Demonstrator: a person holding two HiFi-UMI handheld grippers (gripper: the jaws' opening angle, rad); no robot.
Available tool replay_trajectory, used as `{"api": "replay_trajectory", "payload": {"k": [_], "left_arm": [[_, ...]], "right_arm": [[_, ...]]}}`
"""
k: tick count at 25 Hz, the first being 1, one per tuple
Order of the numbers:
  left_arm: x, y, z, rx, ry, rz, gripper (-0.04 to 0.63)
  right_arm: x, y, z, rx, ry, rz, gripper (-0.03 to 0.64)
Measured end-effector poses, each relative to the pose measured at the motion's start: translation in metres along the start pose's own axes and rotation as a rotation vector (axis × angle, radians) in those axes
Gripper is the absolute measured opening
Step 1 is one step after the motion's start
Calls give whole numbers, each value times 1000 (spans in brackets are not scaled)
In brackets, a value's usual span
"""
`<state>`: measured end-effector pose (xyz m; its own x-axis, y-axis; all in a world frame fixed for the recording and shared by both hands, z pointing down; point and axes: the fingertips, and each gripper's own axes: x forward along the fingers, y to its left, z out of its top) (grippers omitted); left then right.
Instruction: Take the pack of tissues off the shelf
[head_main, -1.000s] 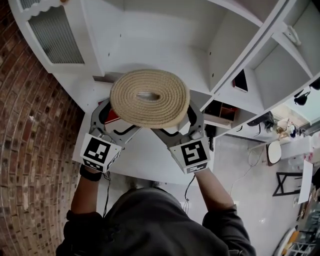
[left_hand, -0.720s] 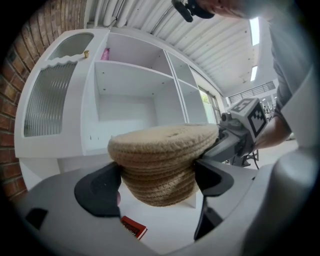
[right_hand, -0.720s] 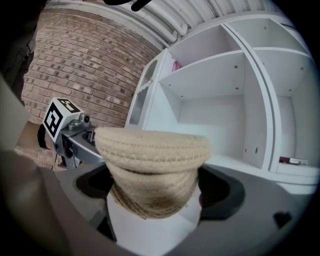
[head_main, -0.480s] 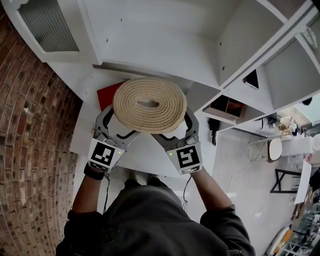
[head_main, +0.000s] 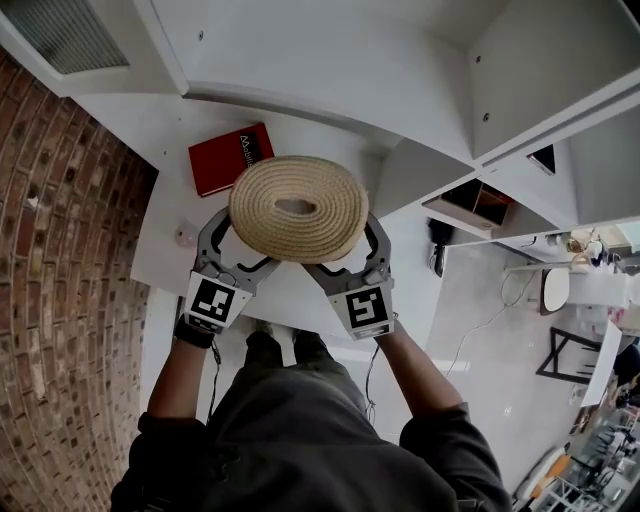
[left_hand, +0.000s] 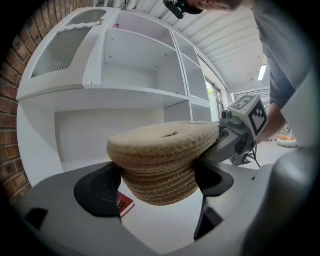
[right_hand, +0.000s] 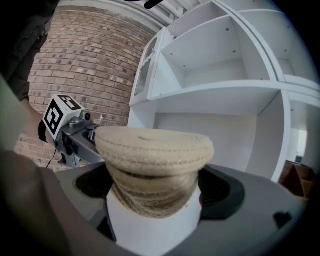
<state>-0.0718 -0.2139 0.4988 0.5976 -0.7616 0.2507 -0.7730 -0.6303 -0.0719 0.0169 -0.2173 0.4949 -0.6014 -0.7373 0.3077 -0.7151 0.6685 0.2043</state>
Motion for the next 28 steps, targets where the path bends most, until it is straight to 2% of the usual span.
{"api": "replay_trajectory", "payload": {"k": [28], "left_arm": [[44,1,-206,-126,253,15,462]], "right_arm": [[82,50,-189,130,156,149,531]]}}
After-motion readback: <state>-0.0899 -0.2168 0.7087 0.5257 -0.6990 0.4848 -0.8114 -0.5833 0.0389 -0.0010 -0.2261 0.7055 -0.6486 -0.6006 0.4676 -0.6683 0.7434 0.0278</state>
